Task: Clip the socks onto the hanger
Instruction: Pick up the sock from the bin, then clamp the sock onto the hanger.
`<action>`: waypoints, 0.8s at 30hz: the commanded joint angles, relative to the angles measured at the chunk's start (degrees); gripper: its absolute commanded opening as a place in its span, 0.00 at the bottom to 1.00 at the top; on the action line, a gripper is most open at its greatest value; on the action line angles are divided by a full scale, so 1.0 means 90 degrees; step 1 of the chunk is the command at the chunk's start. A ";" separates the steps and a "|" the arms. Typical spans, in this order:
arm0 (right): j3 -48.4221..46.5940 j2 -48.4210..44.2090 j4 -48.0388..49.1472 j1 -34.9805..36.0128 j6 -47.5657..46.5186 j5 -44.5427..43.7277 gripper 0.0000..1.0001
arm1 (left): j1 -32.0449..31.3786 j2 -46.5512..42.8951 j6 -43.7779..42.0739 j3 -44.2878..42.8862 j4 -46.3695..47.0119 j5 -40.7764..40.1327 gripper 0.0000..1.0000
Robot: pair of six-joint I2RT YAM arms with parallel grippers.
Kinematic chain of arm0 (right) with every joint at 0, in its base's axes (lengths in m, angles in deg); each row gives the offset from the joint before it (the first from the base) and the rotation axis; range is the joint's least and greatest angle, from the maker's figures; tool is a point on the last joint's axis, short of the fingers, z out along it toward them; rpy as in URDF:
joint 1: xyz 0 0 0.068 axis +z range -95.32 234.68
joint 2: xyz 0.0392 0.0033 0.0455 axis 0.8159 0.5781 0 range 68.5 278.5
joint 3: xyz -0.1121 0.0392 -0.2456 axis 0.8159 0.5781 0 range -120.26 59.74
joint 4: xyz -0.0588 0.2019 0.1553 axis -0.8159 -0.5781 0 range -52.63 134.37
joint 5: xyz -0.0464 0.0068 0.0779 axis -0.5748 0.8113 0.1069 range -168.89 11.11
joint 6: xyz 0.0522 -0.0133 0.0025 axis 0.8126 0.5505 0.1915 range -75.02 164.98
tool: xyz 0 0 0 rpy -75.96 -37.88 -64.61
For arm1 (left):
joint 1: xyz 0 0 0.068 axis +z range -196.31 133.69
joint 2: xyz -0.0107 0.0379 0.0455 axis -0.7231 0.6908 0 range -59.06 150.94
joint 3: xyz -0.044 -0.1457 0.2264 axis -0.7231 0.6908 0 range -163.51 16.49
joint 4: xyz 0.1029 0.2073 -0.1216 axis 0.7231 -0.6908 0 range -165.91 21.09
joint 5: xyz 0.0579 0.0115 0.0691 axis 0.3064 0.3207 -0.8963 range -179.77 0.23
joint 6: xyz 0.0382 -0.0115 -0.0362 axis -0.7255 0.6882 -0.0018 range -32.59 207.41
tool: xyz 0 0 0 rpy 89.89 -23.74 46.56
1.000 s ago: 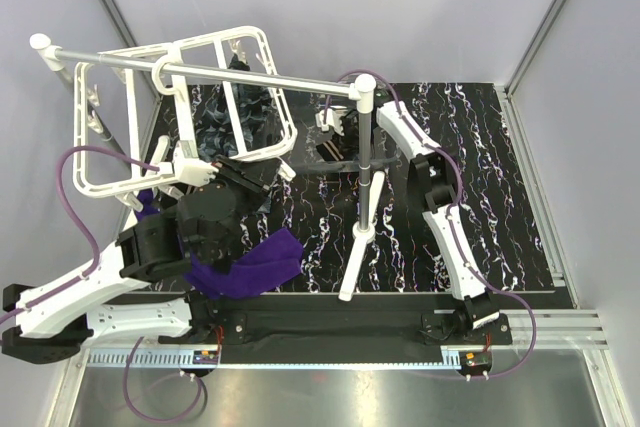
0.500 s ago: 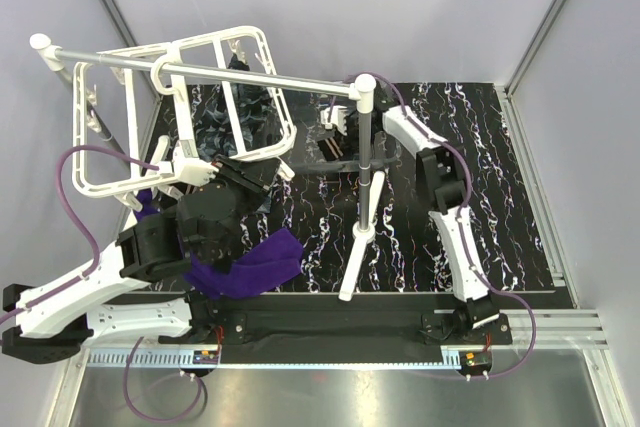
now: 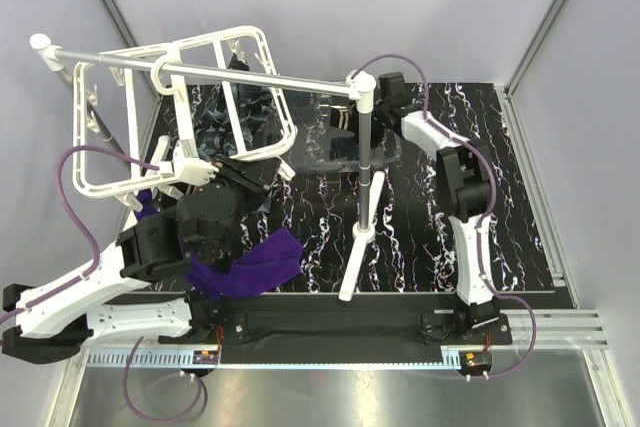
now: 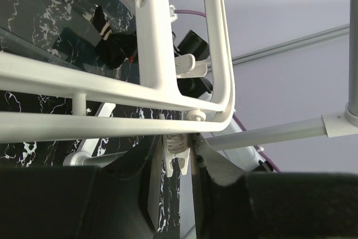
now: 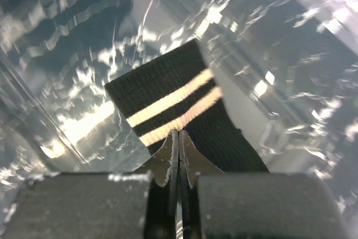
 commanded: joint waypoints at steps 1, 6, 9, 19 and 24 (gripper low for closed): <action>0.0544 -0.1009 0.1473 -0.0166 0.1368 -0.0019 0.00 | -0.0012 -0.0092 -0.0018 0.0017 0.0328 -0.0201 0.00; 0.1044 -0.1664 0.1985 -0.0225 0.2043 -0.0253 0.00 | -0.0012 -0.0024 -0.0008 0.0017 0.0377 -0.0162 0.00; 0.1337 -0.2140 0.2229 -0.0254 0.2414 -0.0798 0.00 | -0.0012 -0.0004 -0.0018 0.0017 0.0396 -0.0181 0.00; 0.2099 -0.4221 0.1071 -0.0303 0.3293 -0.3464 0.00 | -0.0021 -0.0053 0.0089 0.0095 0.0386 -0.0240 0.00; 0.2188 -0.5511 -0.0775 -0.0284 0.3888 -0.4655 0.00 | -0.0022 0.0006 0.0031 0.0086 0.0494 -0.0221 0.00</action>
